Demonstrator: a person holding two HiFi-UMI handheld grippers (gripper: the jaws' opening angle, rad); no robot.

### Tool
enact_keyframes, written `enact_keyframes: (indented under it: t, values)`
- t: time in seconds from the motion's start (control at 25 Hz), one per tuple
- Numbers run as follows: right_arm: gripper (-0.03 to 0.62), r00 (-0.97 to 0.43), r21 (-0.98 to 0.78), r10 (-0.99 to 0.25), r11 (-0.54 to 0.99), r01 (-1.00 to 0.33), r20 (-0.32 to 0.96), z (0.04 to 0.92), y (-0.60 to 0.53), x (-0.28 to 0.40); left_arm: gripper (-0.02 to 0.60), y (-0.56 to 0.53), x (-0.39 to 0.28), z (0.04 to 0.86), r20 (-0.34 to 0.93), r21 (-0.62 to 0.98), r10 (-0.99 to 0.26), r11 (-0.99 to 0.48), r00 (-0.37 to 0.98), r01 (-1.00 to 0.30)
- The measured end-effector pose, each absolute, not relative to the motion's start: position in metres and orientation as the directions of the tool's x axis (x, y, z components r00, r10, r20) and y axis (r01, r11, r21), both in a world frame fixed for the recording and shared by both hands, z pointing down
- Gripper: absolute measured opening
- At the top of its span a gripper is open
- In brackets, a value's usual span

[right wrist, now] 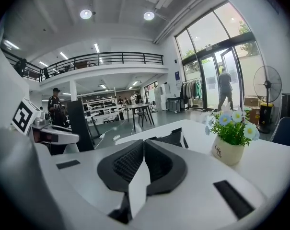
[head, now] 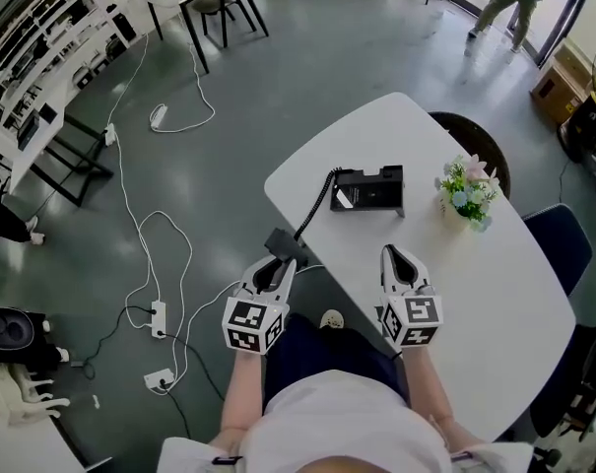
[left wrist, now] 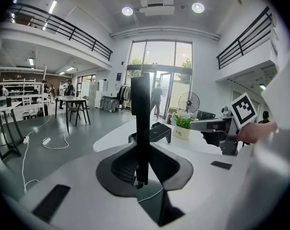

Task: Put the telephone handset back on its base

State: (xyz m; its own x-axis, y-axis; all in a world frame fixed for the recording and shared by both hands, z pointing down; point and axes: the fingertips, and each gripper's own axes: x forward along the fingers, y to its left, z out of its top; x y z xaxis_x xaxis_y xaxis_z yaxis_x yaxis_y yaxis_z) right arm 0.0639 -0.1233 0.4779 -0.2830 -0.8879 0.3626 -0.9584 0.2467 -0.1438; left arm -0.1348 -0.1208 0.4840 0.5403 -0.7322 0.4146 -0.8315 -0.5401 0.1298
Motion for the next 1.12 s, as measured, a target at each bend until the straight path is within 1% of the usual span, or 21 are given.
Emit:
enact_keyframes:
  t: [0.28,0.72,0.92,1.12]
  values:
    - [0.037,-0.285,-0.184,-0.89,0.232,-0.955,0.356,0.48,-0.11,0.067,0.08,-0.108,-0.127,0.489,0.448,0.142,-0.702,-0.556,0.554,-0.819]
    - [0.037,-0.263,-0.223,-0.903,0.195,-0.955,0.338,0.48,-0.096,0.068,0.08,-0.116,-0.111,0.485,0.434,0.216,-0.655,-0.591,0.618,-0.777]
    - [0.037,-0.257,-0.226,-0.903,0.185,-0.956,0.344,0.481,-0.097,0.065,0.08,-0.122,-0.106,0.488,0.446,0.213,-0.63,-0.615,0.636,-0.759]
    - [0.037,-0.24,-0.234,-0.901,0.161,-0.959,0.362,0.486,-0.125,0.067,0.08,-0.155,-0.105,0.492,0.472,0.185,-0.603,-0.646,0.643,-0.741]
